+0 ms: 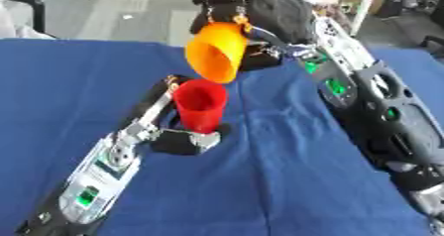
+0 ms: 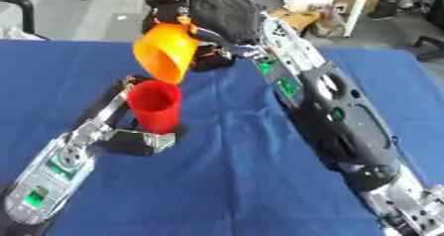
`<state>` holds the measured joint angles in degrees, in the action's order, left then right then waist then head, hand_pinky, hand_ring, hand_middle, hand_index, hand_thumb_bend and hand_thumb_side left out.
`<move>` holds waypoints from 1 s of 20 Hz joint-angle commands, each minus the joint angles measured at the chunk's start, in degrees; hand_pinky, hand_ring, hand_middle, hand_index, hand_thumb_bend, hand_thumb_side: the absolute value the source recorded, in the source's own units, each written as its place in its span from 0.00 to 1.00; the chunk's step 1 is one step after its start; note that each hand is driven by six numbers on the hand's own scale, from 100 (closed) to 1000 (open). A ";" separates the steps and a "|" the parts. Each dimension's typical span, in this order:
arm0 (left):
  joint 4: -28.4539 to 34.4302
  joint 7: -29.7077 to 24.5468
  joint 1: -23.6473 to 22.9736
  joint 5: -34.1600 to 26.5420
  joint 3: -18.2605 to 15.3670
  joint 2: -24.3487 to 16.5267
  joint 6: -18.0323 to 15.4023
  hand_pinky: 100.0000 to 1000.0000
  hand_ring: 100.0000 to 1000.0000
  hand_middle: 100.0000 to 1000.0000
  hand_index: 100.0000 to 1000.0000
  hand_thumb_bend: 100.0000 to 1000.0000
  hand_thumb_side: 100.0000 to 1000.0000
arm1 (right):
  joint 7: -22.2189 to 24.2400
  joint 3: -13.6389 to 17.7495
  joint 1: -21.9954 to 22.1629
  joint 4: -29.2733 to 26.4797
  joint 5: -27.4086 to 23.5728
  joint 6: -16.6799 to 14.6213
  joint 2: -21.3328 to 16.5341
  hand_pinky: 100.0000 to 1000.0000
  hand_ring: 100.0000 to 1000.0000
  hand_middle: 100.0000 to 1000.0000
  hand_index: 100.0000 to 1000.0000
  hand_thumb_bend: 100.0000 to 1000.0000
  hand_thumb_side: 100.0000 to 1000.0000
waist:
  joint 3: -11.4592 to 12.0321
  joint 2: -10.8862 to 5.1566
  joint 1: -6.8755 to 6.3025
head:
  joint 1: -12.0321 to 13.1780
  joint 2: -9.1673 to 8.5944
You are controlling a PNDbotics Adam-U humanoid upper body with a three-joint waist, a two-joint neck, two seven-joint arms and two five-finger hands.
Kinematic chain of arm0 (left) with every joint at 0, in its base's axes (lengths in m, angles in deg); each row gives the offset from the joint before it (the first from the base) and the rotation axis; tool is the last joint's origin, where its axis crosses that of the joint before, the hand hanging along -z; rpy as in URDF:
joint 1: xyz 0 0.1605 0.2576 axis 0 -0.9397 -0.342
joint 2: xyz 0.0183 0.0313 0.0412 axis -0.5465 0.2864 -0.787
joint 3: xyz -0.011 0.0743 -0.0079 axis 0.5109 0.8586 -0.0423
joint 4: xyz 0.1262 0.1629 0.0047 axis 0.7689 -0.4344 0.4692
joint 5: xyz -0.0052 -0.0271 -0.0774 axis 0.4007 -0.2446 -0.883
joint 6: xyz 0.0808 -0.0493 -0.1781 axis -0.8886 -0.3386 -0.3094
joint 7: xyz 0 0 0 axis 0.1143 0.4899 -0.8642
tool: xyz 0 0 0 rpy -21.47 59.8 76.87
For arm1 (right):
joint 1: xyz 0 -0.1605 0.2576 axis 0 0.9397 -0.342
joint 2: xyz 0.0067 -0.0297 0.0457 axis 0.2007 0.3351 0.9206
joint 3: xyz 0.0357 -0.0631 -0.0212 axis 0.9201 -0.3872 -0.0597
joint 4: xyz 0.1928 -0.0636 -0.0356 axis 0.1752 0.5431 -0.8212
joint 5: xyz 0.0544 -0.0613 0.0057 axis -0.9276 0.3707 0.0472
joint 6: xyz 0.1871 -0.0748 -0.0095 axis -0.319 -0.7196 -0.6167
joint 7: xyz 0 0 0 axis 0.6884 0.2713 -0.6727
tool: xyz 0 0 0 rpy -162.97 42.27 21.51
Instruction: Pour the contents of one cup into another cup.
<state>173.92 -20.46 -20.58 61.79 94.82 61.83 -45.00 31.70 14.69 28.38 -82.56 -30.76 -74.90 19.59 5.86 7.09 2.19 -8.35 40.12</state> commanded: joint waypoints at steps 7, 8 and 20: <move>-8.97 7.65 0.10 1.70 -3.19 0.18 -5.81 0.02 0.28 0.29 0.59 0.37 0.18 | 0.62 1.21 0.14 -0.19 -8.27 2.40 -1.02 0.71 0.63 0.27 0.55 0.00 0.00 | -0.41 -0.51 -0.01 | 0.10 -0.59; -10.46 8.59 0.02 2.25 -3.69 0.25 -6.52 0.03 0.28 0.29 0.59 0.38 0.19 | 0.90 1.19 0.21 -0.50 -9.22 2.59 -1.00 0.71 0.63 0.27 0.54 0.00 0.00 | -0.45 -0.50 0.02 | 0.08 -0.60; -22.11 19.89 -0.84 10.66 -7.55 1.74 -14.79 0.36 0.59 0.60 0.75 1.00 0.49 | 6.79 1.87 1.74 -3.45 -19.43 5.02 -1.37 0.68 0.62 0.25 0.52 0.00 0.00 | -0.64 -0.32 0.17 | 0.02 -0.61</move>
<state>151.65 -1.36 -21.87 71.61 88.02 63.70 -59.35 38.02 15.67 30.91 -84.72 -49.03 -70.09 19.59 5.29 7.43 2.54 -8.25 40.09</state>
